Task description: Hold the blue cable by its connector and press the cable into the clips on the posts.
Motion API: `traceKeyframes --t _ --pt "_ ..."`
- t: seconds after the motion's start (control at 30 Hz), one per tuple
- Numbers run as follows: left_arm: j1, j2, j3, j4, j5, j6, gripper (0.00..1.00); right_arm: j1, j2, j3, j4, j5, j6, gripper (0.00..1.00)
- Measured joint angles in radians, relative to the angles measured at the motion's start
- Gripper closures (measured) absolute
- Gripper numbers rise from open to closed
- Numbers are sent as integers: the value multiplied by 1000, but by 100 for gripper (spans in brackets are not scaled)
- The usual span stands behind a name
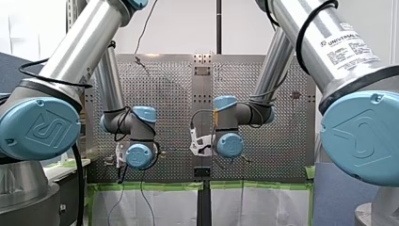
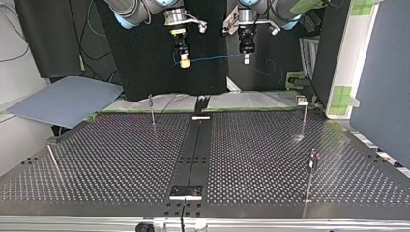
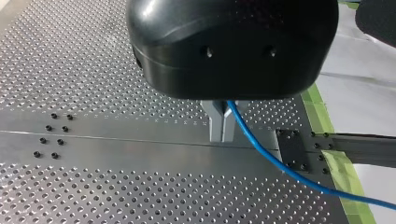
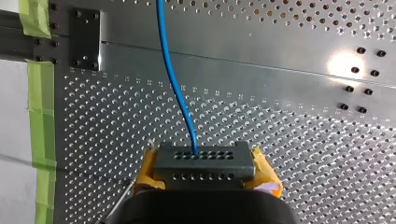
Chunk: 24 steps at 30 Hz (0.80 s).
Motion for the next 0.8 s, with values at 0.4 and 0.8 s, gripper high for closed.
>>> traceKeyframes --t 0.4,0.8 --pt "-43 -16 51 -22 -13 27 99 -3 -31 -14 31 19 29 100" --pt "-18 101 73 -144 -54 -74 99 -30 -151 -84 151 -80 124 100"
